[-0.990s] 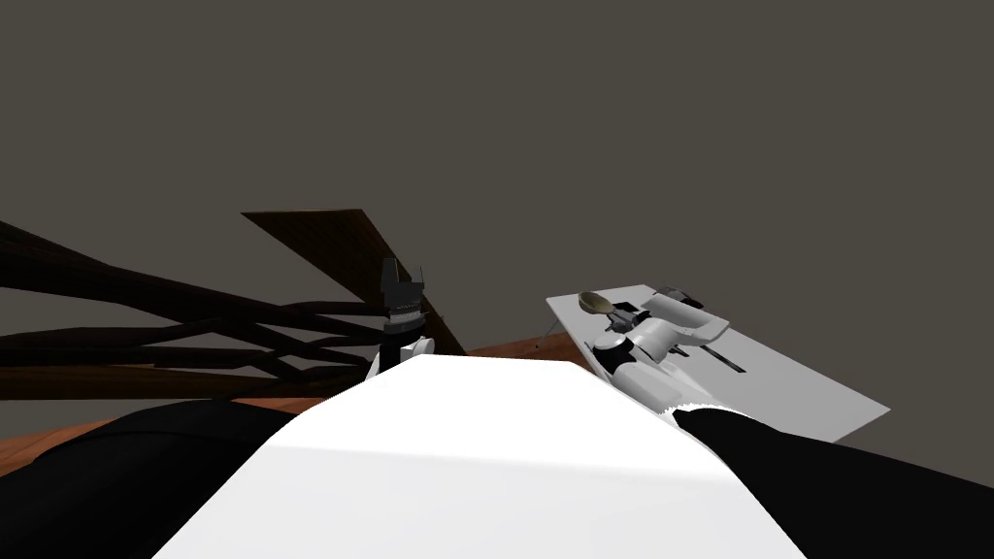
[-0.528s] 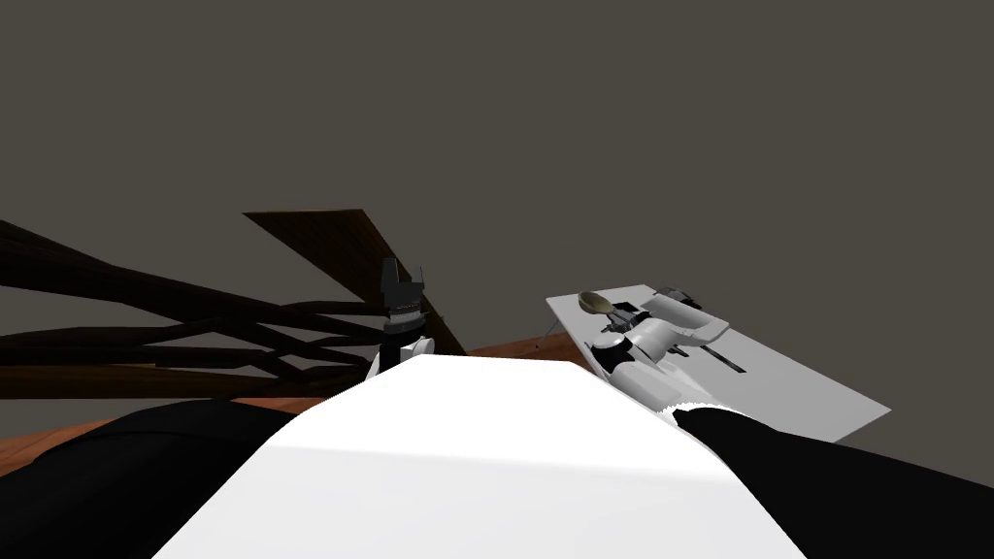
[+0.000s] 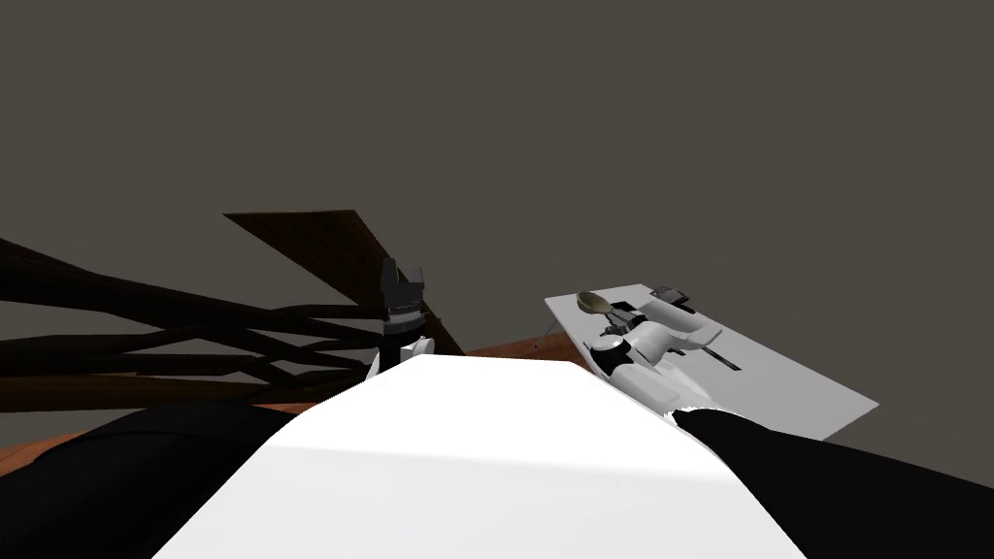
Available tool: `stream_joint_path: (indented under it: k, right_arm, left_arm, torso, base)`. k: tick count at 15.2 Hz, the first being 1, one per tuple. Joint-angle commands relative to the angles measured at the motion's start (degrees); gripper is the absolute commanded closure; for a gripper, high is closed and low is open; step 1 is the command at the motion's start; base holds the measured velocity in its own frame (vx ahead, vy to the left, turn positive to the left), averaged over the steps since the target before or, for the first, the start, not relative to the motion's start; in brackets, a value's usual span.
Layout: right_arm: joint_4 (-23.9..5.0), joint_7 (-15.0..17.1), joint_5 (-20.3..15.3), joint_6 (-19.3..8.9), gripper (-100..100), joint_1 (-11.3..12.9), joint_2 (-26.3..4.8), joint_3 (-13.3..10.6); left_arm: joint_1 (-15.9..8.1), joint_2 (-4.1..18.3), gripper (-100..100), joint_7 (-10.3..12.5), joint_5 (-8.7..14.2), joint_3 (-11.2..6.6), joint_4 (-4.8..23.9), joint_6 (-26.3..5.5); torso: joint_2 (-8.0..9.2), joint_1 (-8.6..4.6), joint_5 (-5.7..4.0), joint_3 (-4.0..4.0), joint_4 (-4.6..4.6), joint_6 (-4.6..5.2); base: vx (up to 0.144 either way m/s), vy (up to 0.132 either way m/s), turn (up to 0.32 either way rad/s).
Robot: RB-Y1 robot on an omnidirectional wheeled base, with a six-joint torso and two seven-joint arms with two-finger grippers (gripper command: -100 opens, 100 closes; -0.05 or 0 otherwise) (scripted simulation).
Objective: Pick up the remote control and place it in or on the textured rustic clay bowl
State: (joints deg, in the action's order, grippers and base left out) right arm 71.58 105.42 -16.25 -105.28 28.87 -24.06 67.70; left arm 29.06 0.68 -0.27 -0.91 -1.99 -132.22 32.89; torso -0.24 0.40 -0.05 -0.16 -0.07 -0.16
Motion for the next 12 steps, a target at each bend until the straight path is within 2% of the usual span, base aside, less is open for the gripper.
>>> stream_joint_path:
  k: [1, 2, 3, 4, 6, 12]
  right_arm:
    - [0.8, 0.3, -0.5, -1.8, 100, 0.7, -0.6, -0.4]
    - [1.1, 0.5, -0.7, -2.5, 100, 1.1, -1.0, -0.5]
    - [0.9, 0.2, -0.4, -1.5, 100, 0.6, -0.5, -0.3]
    - [0.5, 0.7, -2.0, 0.1, 100, 1.3, -1.2, -0.6]
    - [0.1, 1.1, -3.5, 0.9, 100, 1.9, -1.8, -0.8]
    - [-1.3, 3.0, -8.8, 1.5, 100, 4.2, -4.2, -1.2]
  left_arm:
    - [0.0, 0.0, 0, 0.0, 0.0, 0.0, 0.0, 0.0]
    - [0.0, 0.0, 0, 0.0, 0.0, 0.0, 0.0, 0.0]
    - [0.0, 0.0, 0, 0.0, 0.0, 0.0, 0.0, 0.0]
    - [0.0, 0.0, 0, 0.0, 0.0, 0.0, 0.0, 0.0]
    - [0.0, 0.0, 0, 0.0, 0.0, 0.0, 0.0, 0.0]
    - [0.0, 0.0, 0, 0.0, 0.0, 0.0, 0.0, 0.0]
  torso:
    - [0.0, 0.0, 0.0, 0.0, 0.0, 0.0]
    - [0.09, 0.05, 0.03, 0.05, 0.01, 0.05]
    - [0.13, 0.09, 0.05, 0.07, 0.03, 0.01]
    - [0.13, 0.09, 0.02, 0.07, 0.02, 0.03]
    - [0.01, 0.08, 0.06, 0.02, 0.02, 0.1]
    - [-0.1, 0.13, 0.11, -0.06, -0.03, 0.24]
  base:
    - [-0.023, 0.012, 0.119]
    - [-0.034, 0.016, 0.056]
    - [-0.019, 0.009, 0.022]
    - [0.008, 0.011, -0.041]
    - [0.036, 0.021, -0.079]
    - [0.04, 0.016, -0.062]
